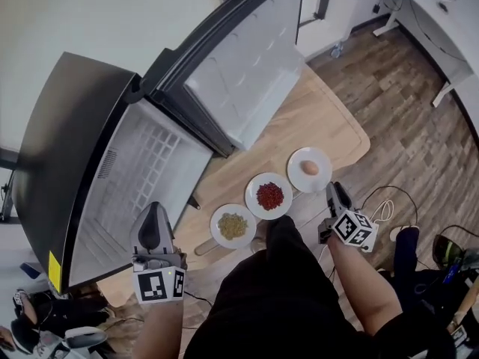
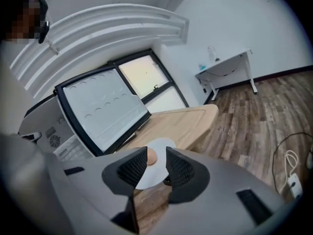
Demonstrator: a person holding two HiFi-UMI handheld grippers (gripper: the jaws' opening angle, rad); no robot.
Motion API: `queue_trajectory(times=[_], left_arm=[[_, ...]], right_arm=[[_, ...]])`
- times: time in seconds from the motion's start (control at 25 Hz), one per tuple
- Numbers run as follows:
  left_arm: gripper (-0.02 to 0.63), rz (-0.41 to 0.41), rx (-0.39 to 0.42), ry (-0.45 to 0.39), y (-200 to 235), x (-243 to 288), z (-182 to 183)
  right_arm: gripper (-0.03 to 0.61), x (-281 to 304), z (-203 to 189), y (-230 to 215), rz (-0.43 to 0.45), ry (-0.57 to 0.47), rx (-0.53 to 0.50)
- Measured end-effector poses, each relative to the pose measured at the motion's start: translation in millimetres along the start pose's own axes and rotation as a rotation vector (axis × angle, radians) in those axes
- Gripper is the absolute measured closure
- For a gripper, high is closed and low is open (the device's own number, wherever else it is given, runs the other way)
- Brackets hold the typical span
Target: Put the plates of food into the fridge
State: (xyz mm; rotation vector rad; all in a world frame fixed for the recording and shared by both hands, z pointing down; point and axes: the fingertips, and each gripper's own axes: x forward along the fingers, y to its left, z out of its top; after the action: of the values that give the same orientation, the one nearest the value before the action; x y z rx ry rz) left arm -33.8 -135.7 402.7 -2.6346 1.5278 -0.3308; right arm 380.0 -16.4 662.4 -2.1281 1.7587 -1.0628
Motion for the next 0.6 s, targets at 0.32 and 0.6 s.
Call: queue_trajectory(times=[0.32, 0.6], left_arm=[[0.609, -0.007, -0.002, 0.033, -5.4, 9.3, -7.6], [0.609, -0.014, 0.02, 0.061, -7.7, 10.9, -15.7]], right_arm=[[0.388, 17.3, -26.1, -27.4, -0.026, 0.034, 0.197], [0.387, 36.1, -34.6, -32.3, 0.008, 0.064, 0.347]])
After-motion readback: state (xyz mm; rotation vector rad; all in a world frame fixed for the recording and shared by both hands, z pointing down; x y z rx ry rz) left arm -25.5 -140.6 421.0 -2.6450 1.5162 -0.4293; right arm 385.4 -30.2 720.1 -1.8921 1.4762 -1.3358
